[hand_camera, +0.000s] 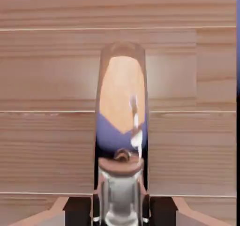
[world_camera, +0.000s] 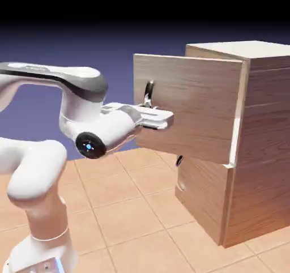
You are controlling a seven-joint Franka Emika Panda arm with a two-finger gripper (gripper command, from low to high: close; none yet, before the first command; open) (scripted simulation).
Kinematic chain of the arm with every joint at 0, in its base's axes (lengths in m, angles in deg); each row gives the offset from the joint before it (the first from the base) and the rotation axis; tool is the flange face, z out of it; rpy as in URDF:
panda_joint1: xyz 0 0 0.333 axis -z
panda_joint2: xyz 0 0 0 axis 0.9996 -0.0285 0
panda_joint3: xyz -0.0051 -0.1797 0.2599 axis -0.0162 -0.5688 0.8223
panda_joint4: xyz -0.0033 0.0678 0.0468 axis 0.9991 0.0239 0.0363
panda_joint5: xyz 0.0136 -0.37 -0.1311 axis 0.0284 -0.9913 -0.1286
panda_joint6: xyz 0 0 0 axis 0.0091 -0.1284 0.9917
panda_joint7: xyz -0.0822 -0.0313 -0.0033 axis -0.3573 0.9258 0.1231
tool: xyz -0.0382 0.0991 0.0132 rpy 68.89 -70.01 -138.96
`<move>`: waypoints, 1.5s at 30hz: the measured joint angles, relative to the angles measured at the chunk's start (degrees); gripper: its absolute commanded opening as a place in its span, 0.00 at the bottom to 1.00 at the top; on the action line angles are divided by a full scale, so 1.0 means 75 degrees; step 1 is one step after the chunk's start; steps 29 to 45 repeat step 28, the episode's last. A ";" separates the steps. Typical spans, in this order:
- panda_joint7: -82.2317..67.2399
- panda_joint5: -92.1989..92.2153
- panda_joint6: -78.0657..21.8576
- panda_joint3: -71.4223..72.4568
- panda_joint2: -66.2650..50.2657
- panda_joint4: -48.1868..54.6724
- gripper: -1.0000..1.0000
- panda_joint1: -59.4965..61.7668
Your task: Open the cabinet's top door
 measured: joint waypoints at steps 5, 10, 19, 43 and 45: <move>-0.0281 -0.1550 -0.1338 -0.1384 -0.0934 0.0632 0.00 0.0026; -0.0704 -0.2934 -0.2825 -0.2759 -0.2238 0.1701 0.00 -0.0407; -0.1656 -0.4438 -0.5533 -0.4951 -0.4721 0.4131 0.00 -0.2046; -0.3038 -0.4921 -0.8056 -0.6842 -0.7206 0.6299 0.00 -0.3667; -0.3038 -0.4921 -0.8056 -0.6842 -0.7206 0.6299 0.00 -0.3667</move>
